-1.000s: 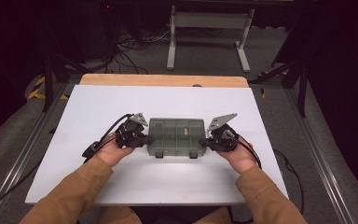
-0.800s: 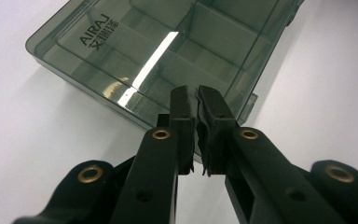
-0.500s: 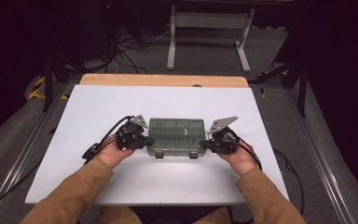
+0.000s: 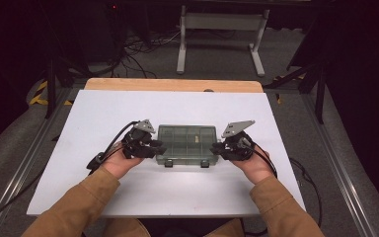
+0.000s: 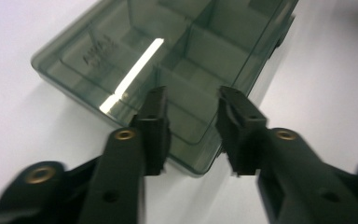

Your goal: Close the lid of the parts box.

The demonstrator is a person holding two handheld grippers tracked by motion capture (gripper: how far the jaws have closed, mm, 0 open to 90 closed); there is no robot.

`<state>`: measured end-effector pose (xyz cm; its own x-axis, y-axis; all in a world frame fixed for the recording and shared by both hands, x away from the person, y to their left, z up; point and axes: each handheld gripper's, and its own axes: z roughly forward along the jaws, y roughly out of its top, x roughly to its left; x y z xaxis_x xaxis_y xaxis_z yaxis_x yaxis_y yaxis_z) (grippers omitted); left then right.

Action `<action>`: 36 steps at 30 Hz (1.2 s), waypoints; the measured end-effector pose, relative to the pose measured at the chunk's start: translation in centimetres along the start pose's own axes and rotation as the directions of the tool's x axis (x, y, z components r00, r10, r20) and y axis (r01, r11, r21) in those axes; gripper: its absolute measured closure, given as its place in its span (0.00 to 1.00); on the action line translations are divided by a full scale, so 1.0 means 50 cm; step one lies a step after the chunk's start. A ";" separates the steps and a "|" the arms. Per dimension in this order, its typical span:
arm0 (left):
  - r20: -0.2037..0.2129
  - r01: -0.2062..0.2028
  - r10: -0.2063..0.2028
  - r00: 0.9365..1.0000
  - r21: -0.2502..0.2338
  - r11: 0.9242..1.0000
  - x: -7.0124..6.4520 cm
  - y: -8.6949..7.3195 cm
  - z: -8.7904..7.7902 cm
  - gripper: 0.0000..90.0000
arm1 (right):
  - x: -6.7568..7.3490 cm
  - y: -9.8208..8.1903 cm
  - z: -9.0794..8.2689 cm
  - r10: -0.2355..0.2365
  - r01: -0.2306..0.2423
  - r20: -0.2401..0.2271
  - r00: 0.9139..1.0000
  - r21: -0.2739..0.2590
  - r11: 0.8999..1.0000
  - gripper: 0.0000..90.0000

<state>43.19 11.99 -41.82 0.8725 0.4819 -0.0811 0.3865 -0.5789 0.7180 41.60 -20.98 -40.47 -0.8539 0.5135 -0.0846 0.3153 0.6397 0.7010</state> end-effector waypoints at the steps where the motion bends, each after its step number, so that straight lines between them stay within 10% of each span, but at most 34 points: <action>1: -0.001 -0.018 0.018 1.000 -0.019 1.000 -0.001 0.000 -0.003 0.62 | 0.000 0.003 -0.004 0.007 -0.007 -0.001 1.000 -0.009 1.000 0.76; 9: 0.044 -0.026 0.029 0.999 -0.061 0.998 -0.002 0.004 -0.028 0.22 | 0.001 0.013 -0.025 0.044 -0.044 -0.004 0.999 -0.108 0.993 0.31; 21: 0.035 -0.015 0.021 0.999 -0.177 0.984 -0.009 -0.001 -0.074 0.02 | 0.009 0.013 -0.048 0.045 -0.043 0.005 0.999 -0.206 0.978 0.06; 36: -0.056 -0.077 0.059 0.997 -0.401 0.913 -0.024 -0.054 -0.142 0.04 | 0.017 -0.006 -0.088 -0.005 -0.001 -0.016 1.000 -0.358 0.934 0.01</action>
<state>38.99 17.66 -38.77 0.8756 0.4831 0.0004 0.1661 -0.3018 0.9388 38.94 -23.25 -37.62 -0.8618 0.5014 -0.0769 0.1471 0.3921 0.9081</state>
